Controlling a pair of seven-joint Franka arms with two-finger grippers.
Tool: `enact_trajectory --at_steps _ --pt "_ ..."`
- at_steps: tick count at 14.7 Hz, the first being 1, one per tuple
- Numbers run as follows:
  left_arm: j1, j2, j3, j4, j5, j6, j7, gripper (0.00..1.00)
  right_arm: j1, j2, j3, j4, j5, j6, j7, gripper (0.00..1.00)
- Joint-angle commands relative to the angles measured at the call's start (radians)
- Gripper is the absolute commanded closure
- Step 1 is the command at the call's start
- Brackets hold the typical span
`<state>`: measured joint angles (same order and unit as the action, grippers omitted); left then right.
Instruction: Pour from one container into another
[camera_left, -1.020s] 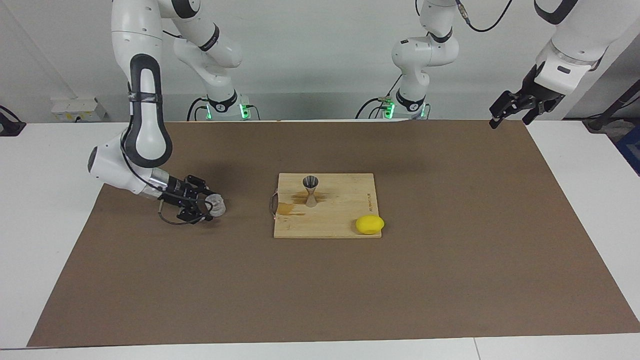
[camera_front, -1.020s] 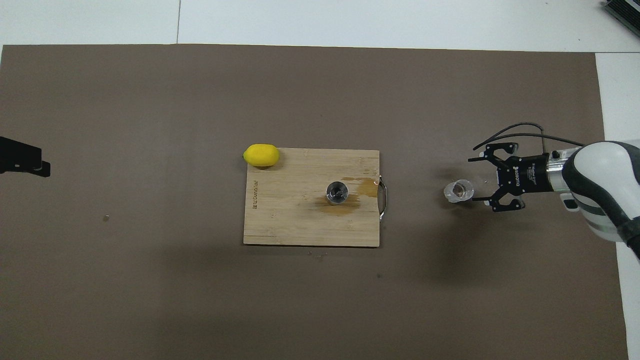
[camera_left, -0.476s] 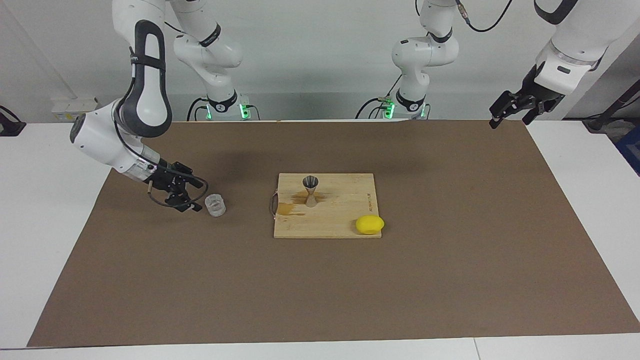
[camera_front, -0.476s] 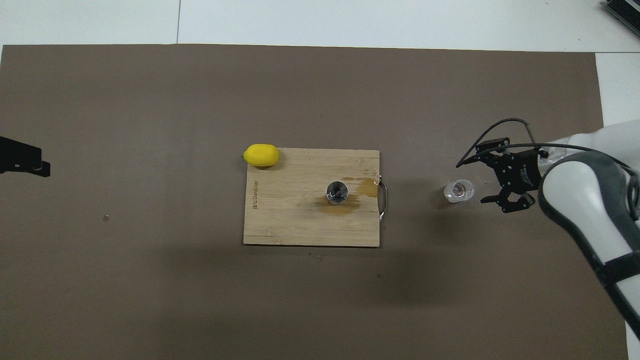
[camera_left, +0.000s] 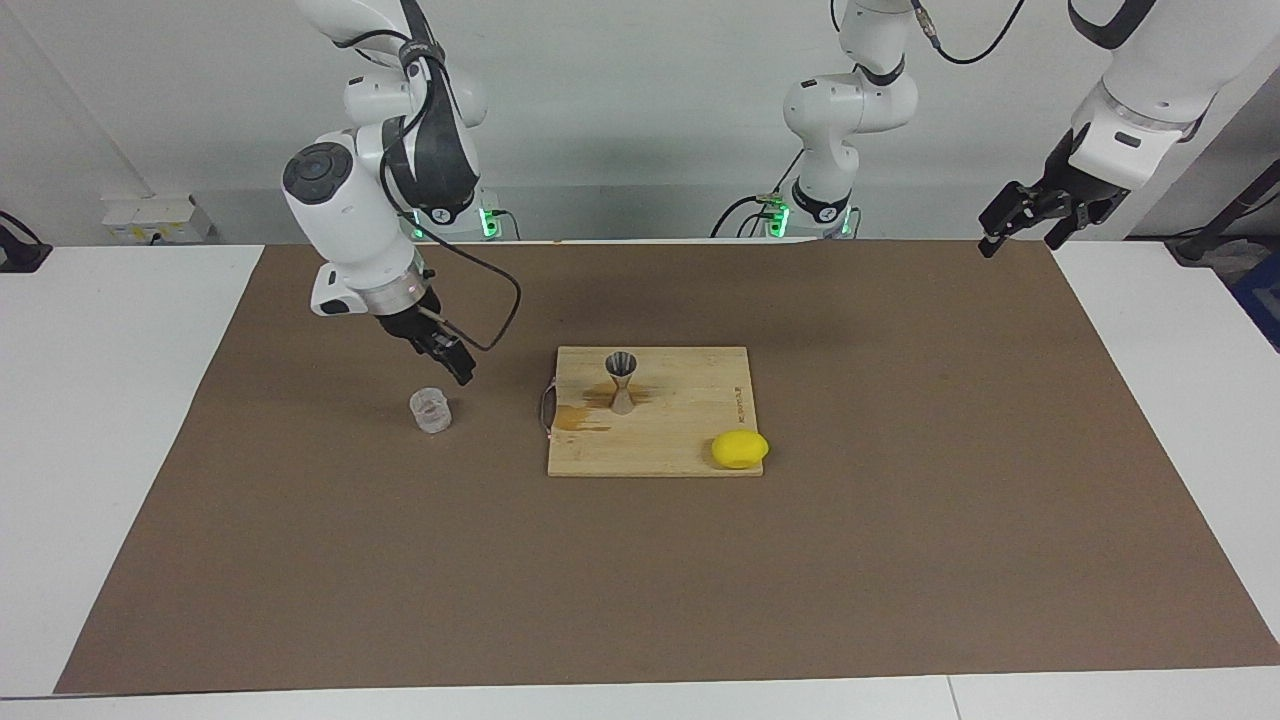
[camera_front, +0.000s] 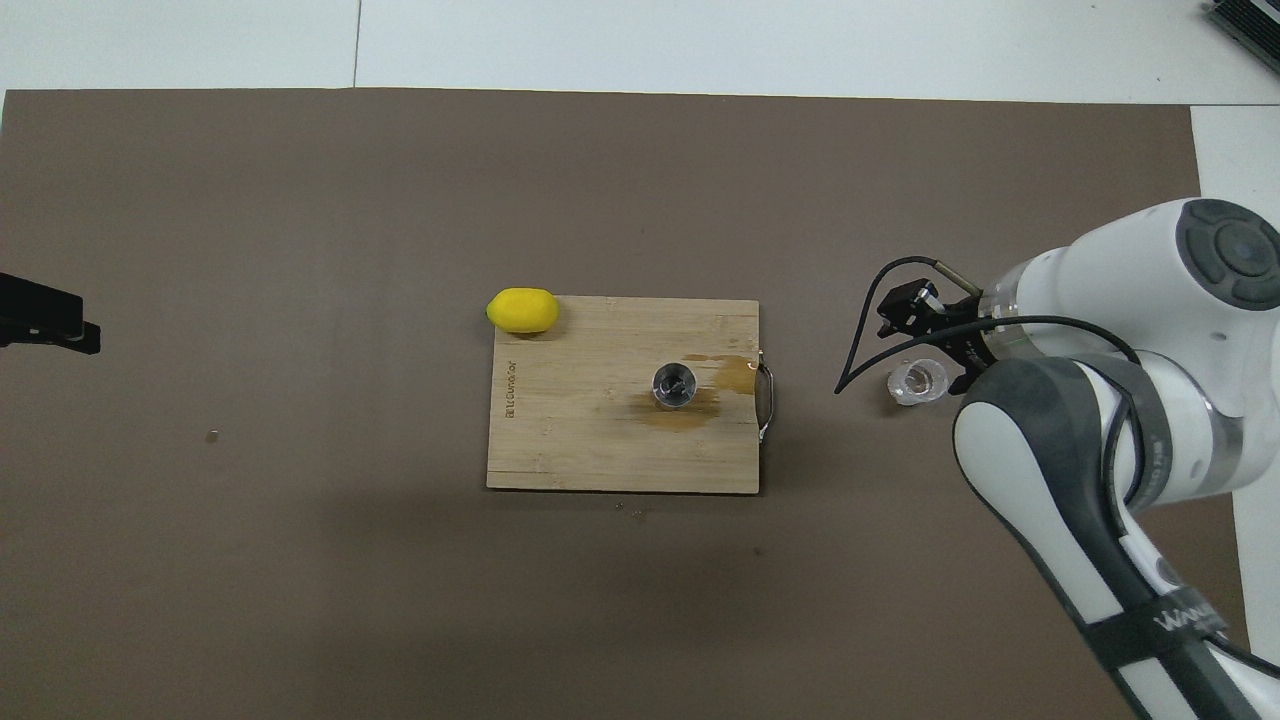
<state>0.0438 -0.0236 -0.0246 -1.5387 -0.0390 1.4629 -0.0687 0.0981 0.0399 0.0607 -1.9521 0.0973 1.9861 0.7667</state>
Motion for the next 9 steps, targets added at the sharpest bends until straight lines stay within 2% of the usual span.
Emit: enact_trajectory --at_steps 1,5,9 --pt "-0.004 -0.035 0.006 -0.043 -0.01 0.025 -0.011 0.0 -0.011 0.005 -0.002 0.106 -0.034 -0.125 -0.16 0.01" --pt "-0.002 -0.035 0.006 -0.043 -0.01 0.025 -0.011 0.0 -0.012 0.009 -0.002 0.235 -0.154 -0.214 -0.277 0.01" --pt "-0.002 -0.035 0.006 -0.043 -0.01 0.025 -0.011 0.0 -0.021 0.008 -0.004 0.314 -0.168 -0.3 -0.333 0.01"
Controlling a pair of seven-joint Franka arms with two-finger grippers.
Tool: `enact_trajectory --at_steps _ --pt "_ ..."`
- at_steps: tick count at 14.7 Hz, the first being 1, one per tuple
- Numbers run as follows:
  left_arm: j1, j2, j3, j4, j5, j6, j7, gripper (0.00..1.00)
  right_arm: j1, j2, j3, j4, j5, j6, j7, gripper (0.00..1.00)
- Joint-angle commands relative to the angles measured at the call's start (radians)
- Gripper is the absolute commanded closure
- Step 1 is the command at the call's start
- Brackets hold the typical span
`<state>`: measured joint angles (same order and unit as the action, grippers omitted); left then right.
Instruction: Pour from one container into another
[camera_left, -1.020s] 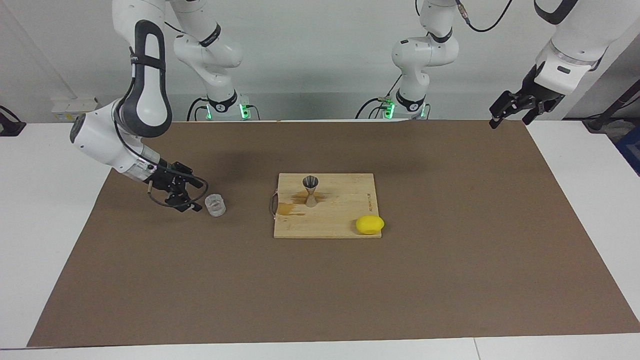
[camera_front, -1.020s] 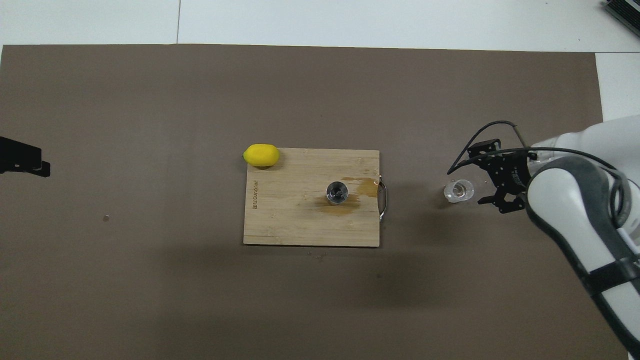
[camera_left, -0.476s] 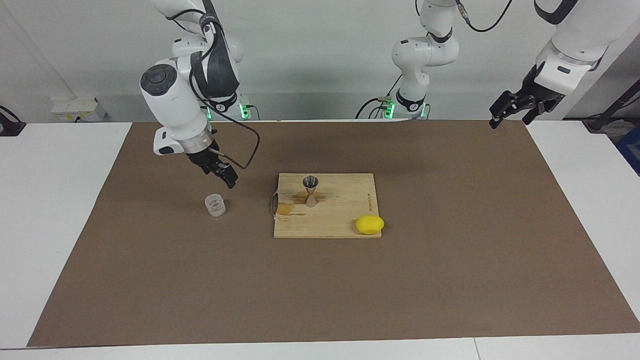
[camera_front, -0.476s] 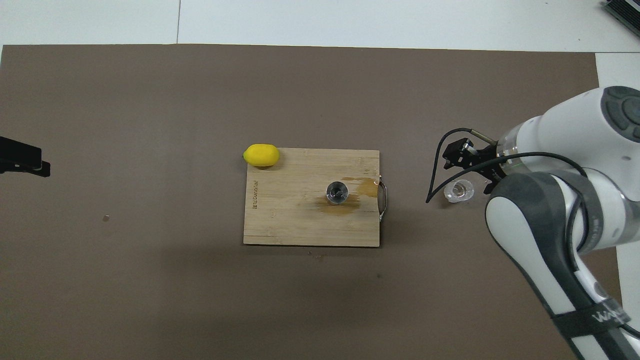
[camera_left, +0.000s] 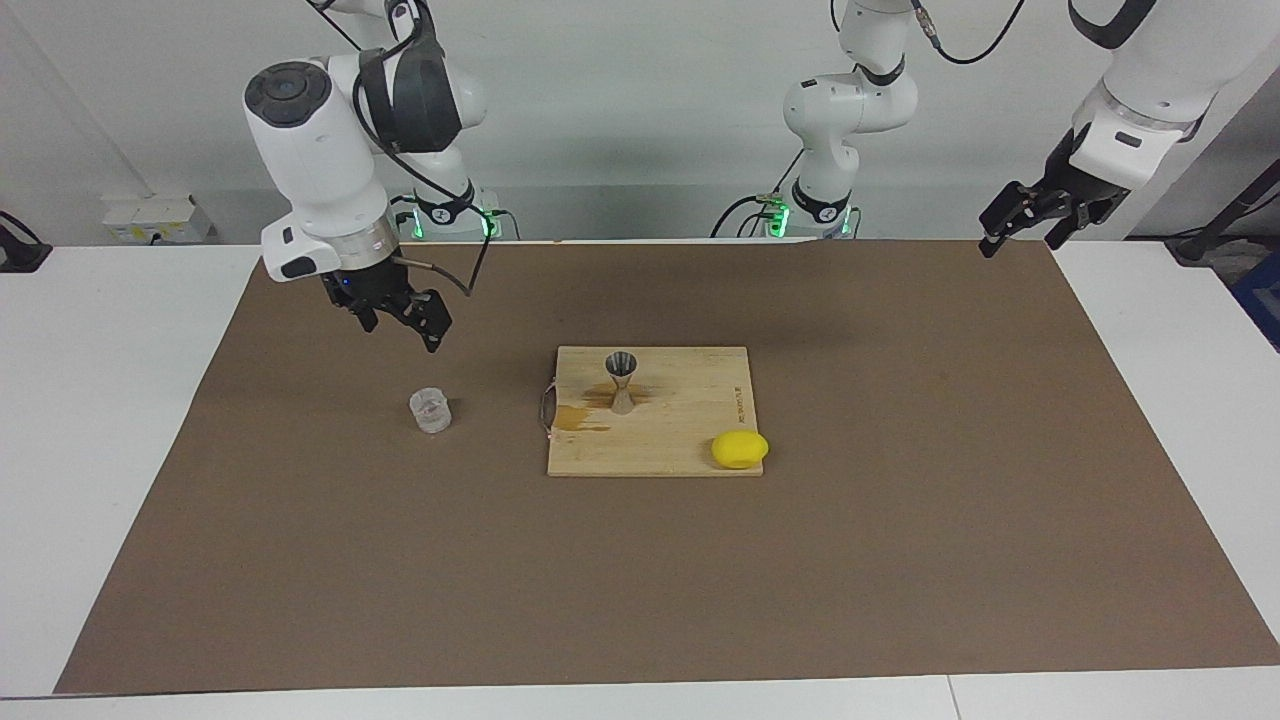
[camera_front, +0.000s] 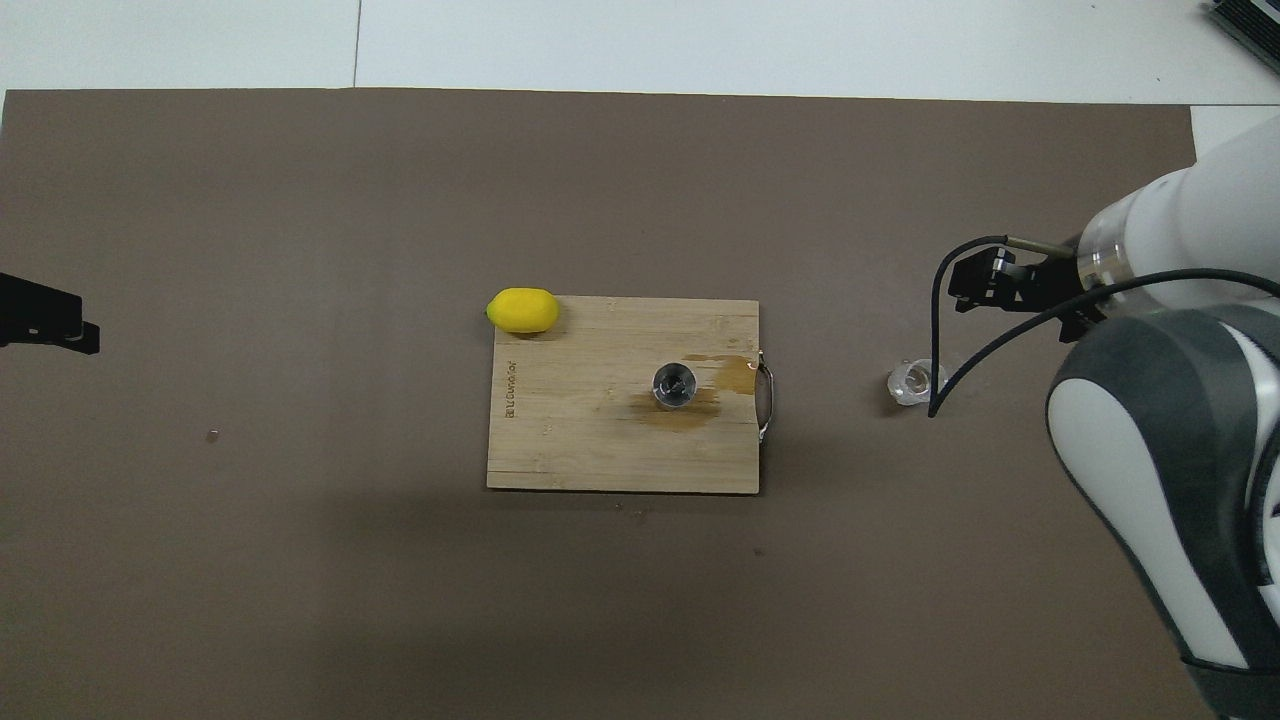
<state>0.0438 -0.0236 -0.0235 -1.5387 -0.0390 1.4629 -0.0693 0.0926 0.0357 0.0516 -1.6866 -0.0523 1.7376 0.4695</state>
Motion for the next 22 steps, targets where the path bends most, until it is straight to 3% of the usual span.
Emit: enact_trajectory --at_steps 1,9,22 --pt "-0.002 -0.035 0.005 -0.043 -0.01 0.025 -0.01 0.0 -0.017 0.003 0.005 0.048 -0.018 -0.065 -0.035 0.01" --pt "-0.004 -0.035 0.005 -0.043 -0.01 0.025 -0.01 0.0 -0.02 -0.037 0.002 0.009 0.006 -0.125 -0.068 0.01" --pt "-0.002 -0.035 0.005 -0.043 -0.01 0.025 -0.009 0.0 -0.027 -0.056 -0.007 -0.002 0.043 -0.121 -0.075 0.01"
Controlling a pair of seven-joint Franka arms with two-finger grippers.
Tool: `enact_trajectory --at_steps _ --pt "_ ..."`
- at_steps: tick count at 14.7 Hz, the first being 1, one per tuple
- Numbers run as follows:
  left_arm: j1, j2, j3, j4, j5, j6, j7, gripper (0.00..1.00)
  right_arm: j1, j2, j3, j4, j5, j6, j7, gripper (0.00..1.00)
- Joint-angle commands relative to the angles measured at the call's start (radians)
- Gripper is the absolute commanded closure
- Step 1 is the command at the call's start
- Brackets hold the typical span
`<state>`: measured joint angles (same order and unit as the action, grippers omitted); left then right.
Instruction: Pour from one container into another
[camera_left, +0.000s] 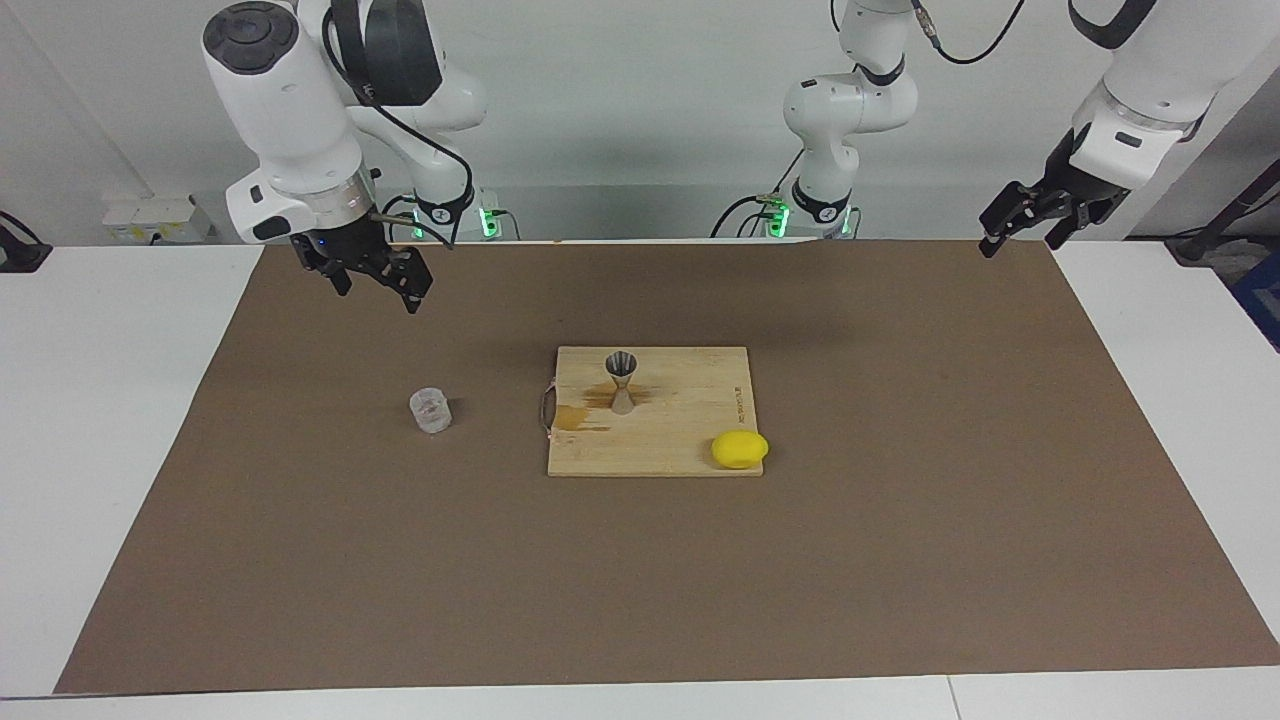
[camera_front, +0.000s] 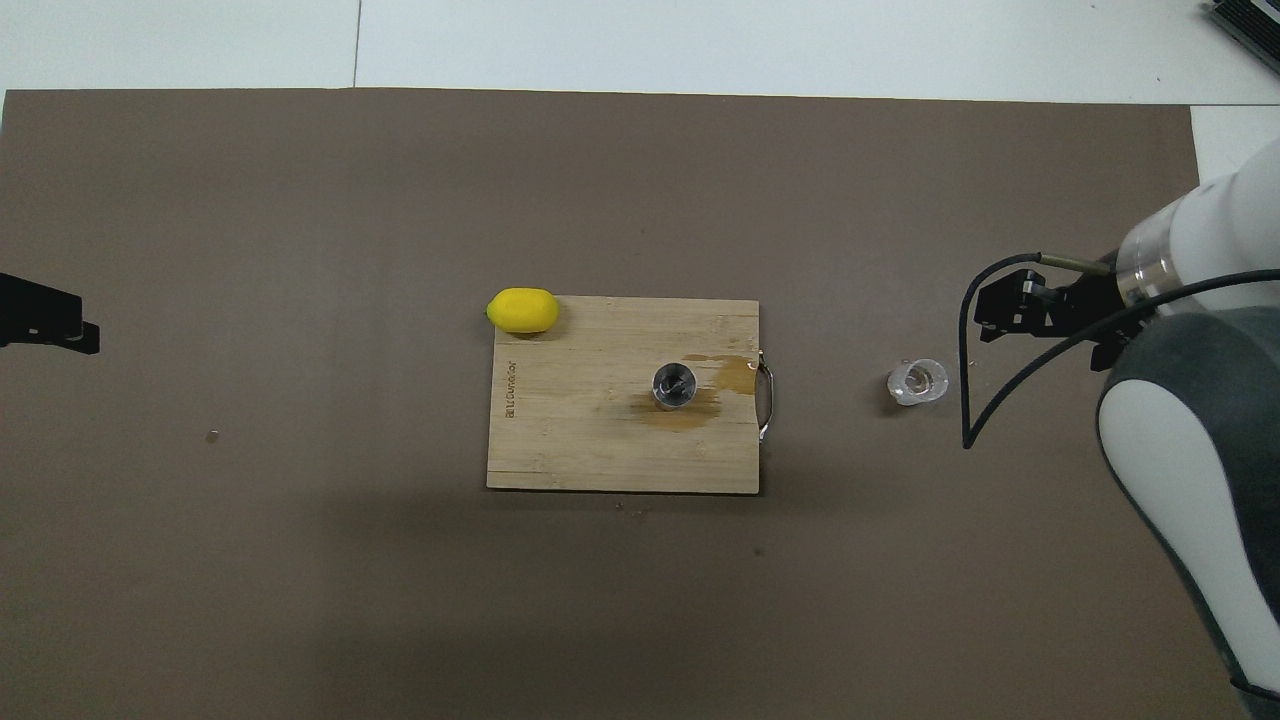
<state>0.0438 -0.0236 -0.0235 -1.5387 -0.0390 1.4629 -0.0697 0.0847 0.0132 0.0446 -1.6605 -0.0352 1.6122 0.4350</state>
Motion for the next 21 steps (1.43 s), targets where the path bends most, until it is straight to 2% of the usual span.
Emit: enact_trajectory --at_steps 1,12,21 --pt "-0.002 -0.035 0.005 -0.043 -0.01 0.025 -0.009 0.0 -0.023 -0.035 0.0 -0.027 0.028 0.008 -0.056 0.01" --pt "-0.002 -0.035 0.005 -0.044 -0.01 0.025 -0.009 0.0 -0.056 -0.047 0.0 -0.036 0.06 0.008 -0.137 0.01" --pt "-0.002 -0.035 0.005 -0.044 -0.01 0.025 -0.009 0.0 -0.053 -0.049 0.0 -0.036 0.038 0.034 -0.139 0.01"
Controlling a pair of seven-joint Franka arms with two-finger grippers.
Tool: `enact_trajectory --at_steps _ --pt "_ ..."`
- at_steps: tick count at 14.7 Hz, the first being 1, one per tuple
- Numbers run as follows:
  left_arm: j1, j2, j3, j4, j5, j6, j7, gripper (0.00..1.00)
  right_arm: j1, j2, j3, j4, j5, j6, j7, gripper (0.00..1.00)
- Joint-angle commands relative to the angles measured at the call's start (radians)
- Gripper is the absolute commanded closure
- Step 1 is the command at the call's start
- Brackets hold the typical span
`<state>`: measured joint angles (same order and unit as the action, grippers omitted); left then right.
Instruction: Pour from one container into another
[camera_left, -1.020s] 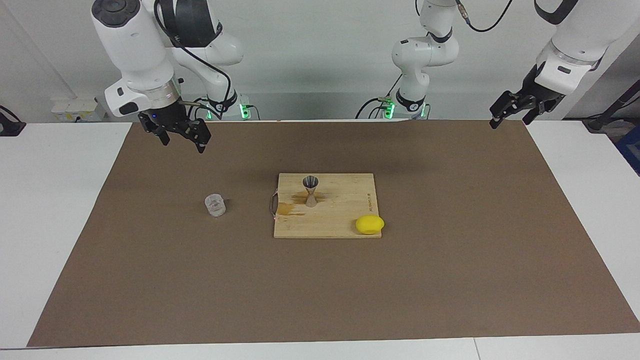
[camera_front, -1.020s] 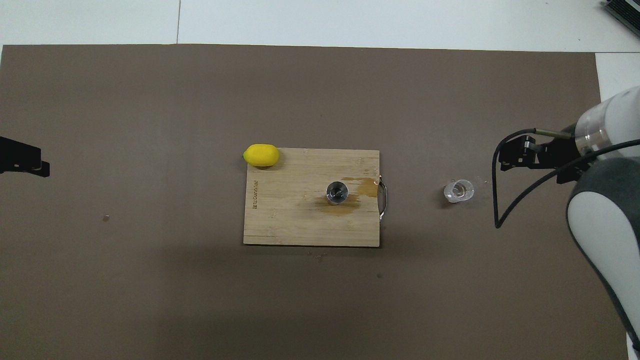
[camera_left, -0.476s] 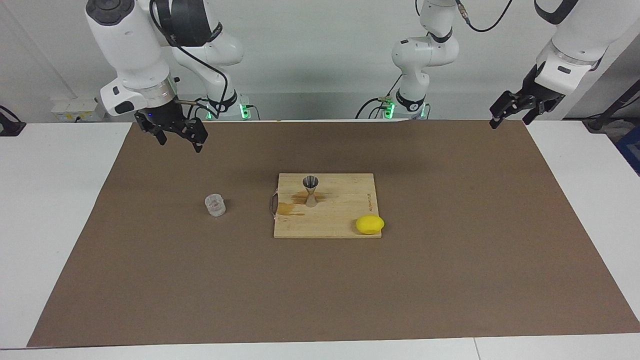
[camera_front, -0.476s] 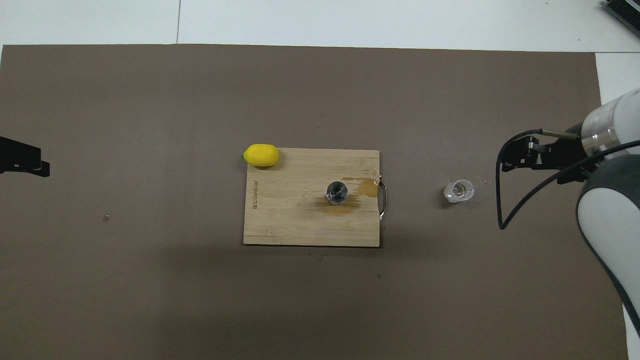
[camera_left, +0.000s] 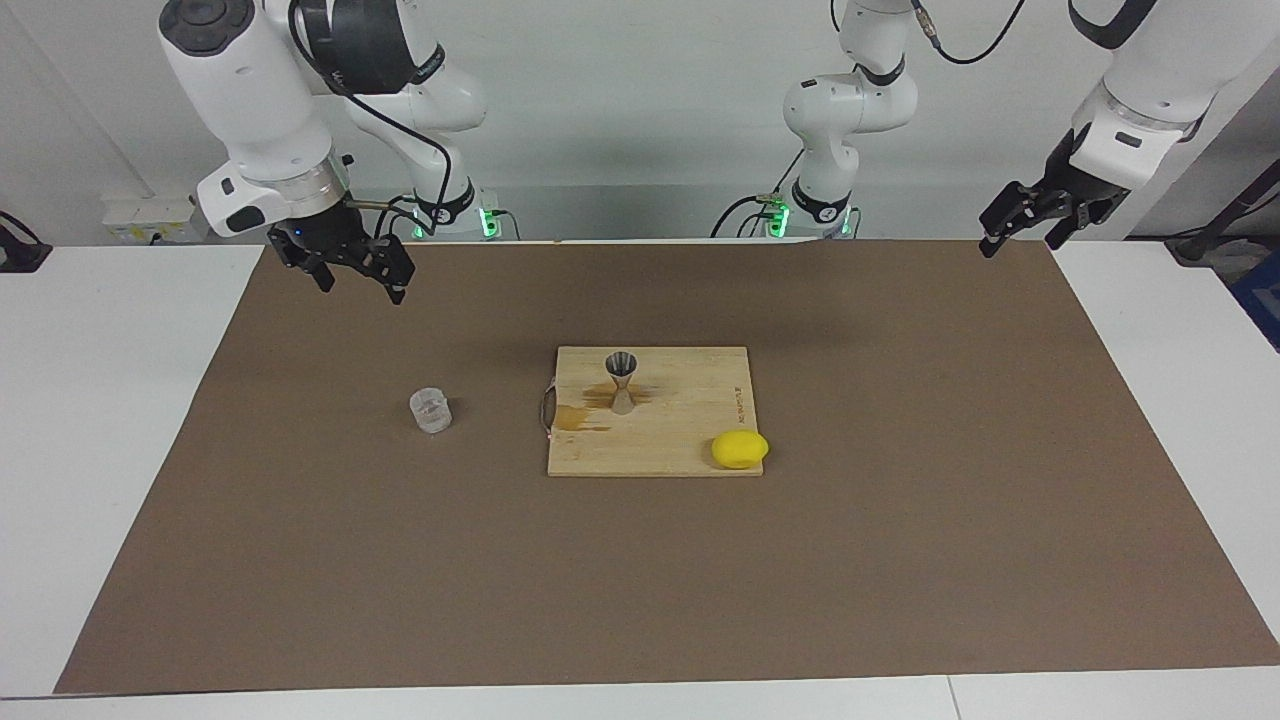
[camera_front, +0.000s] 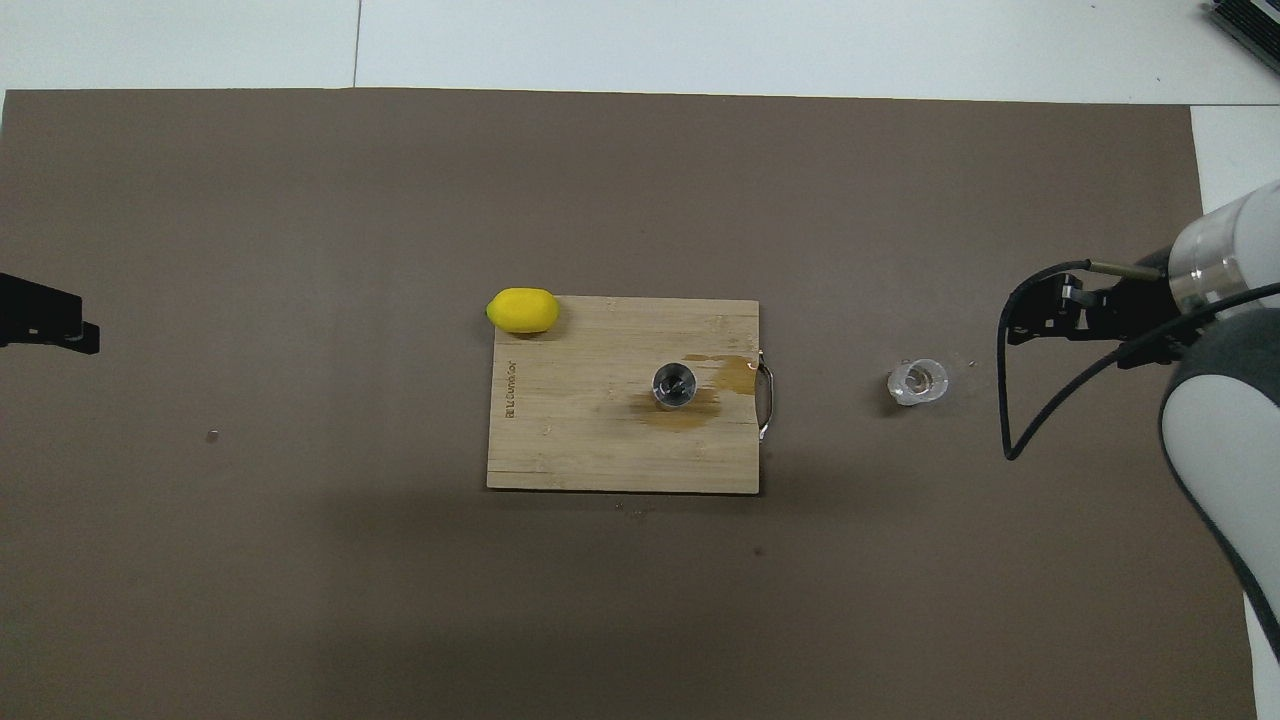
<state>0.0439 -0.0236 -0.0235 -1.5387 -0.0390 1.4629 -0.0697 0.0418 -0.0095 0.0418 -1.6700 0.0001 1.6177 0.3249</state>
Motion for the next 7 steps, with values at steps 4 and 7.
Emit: enact_trajectory --at_steps 4,7 --pt "-0.002 -0.035 0.005 -0.044 -0.01 0.025 -0.009 0.0 -0.008 -0.018 0.004 -0.001 -0.031 0.036 -0.029 0.01" --pt "-0.002 -0.035 0.005 -0.044 -0.01 0.025 -0.009 0.0 -0.002 -0.02 0.004 -0.01 -0.029 0.033 -0.026 0.01"
